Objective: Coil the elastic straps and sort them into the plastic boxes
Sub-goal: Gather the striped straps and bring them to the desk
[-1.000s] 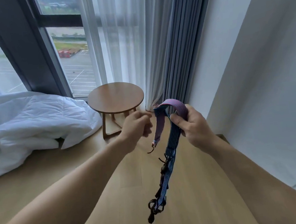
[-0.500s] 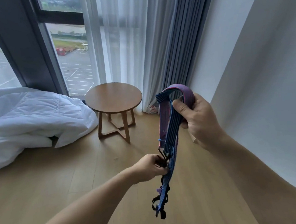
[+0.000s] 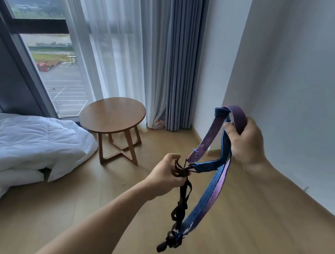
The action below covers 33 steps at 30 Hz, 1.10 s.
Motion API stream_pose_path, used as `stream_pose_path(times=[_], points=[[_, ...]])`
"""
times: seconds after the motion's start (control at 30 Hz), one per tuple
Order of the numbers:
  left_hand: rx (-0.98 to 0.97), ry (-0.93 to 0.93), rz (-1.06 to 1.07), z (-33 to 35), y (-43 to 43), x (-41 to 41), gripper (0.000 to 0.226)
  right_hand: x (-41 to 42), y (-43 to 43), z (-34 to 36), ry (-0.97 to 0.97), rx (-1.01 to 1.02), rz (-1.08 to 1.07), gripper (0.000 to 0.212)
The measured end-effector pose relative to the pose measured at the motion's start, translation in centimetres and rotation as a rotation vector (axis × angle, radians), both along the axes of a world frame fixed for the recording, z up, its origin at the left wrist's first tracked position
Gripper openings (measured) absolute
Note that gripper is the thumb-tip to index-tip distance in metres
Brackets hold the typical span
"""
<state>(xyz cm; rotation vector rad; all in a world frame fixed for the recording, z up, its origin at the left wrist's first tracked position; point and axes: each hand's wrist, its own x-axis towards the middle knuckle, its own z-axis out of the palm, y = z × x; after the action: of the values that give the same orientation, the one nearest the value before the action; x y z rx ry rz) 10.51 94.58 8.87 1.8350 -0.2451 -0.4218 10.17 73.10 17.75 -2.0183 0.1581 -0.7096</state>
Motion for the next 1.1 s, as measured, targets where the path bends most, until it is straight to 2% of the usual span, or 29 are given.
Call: stream_pose_path(times=[0.17,0.23,0.43,0.53,0.63,0.7,0.77,0.87,1.0,1.1], points=[[-0.069,-0.007,0.071,-0.1,-0.1,0.0,0.025,-2.1,-2.2,1.2,-0.114,0.059,-0.122,0.016],[-0.106,0.000,0.044,-0.1,-1.0,-0.1,0.017,-2.9,-2.9,1.4,-0.110,0.065,-0.140,0.016],[-0.184,-0.056,-0.069,2.1,-5.8,-0.6,0.019,-6.2,-5.4,0.7,-0.020,0.038,-0.125,0.015],[-0.258,-0.117,-0.108,4.3,-8.7,-1.0,0.024,-7.9,-8.0,1.3,0.121,-0.026,-0.088,0.015],[-0.399,-0.177,-0.014,6.8,-11.5,-1.3,0.030,-10.3,-11.3,1.8,0.257,-0.088,-0.051,0.018],[-0.419,-0.232,0.084,8.4,-13.3,-1.2,0.034,-12.2,-13.6,2.1,0.216,-0.096,-0.103,0.018],[-0.363,-0.259,0.093,9.3,-15.3,-1.7,0.031,-14.0,-15.8,2.4,0.177,-0.082,-0.139,0.018],[-0.371,-0.170,0.052,10.4,-19.3,-3.9,0.021,-16.1,-18.0,1.9,0.245,0.034,-0.049,0.020],[-0.592,-0.011,-0.002,14.2,-24.9,-7.1,0.029,-17.8,-20.0,0.0,0.305,0.161,-0.019,0.025],[-0.690,0.064,-0.014,17.7,-28.3,-8.9,0.024,-18.9,-21.5,-1.7,0.323,0.325,0.069,0.018]])
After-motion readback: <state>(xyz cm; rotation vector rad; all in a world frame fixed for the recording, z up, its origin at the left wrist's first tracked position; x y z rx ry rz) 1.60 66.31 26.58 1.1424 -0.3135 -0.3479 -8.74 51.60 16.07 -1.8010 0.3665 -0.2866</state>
